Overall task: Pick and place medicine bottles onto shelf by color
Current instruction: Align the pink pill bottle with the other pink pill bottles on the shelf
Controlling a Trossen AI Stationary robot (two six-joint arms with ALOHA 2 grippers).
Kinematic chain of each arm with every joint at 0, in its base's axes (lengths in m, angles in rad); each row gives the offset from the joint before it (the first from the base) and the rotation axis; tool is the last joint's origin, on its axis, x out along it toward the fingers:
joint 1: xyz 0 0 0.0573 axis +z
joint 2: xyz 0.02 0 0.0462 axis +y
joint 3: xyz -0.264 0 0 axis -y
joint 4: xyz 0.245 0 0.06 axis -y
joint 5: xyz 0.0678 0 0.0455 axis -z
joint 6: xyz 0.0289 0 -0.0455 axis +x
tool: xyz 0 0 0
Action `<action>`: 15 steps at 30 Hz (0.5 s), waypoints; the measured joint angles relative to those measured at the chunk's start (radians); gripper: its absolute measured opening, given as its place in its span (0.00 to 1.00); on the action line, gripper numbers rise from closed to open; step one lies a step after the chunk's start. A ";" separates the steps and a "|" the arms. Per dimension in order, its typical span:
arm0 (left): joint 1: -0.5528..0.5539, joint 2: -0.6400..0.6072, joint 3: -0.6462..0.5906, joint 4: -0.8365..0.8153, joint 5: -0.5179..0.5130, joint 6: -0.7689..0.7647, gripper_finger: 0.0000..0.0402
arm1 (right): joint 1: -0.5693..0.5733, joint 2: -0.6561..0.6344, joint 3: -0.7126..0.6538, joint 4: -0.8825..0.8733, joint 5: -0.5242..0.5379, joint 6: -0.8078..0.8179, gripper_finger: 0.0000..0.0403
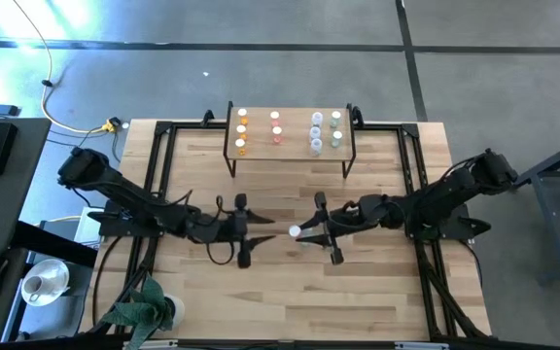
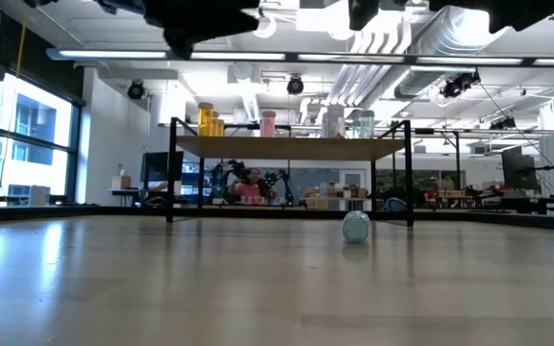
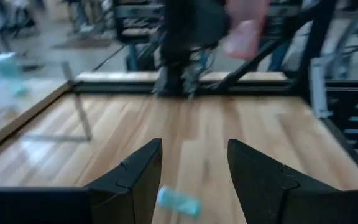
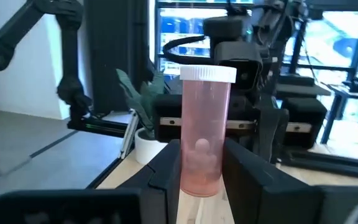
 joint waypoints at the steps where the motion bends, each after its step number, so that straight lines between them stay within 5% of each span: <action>1: 0.000 0.015 0.000 0.045 0.019 0.024 0.43 | 0.000 0.000 0.000 0.001 -0.011 -0.008 0.22; 6: 0.000 0.088 0.000 0.236 0.061 0.125 0.43 | 0.013 0.003 0.000 0.001 -0.048 -0.002 0.22; 15: 0.000 0.148 0.000 0.332 0.112 0.168 0.43 | 0.038 0.065 0.001 0.013 -0.050 0.004 0.22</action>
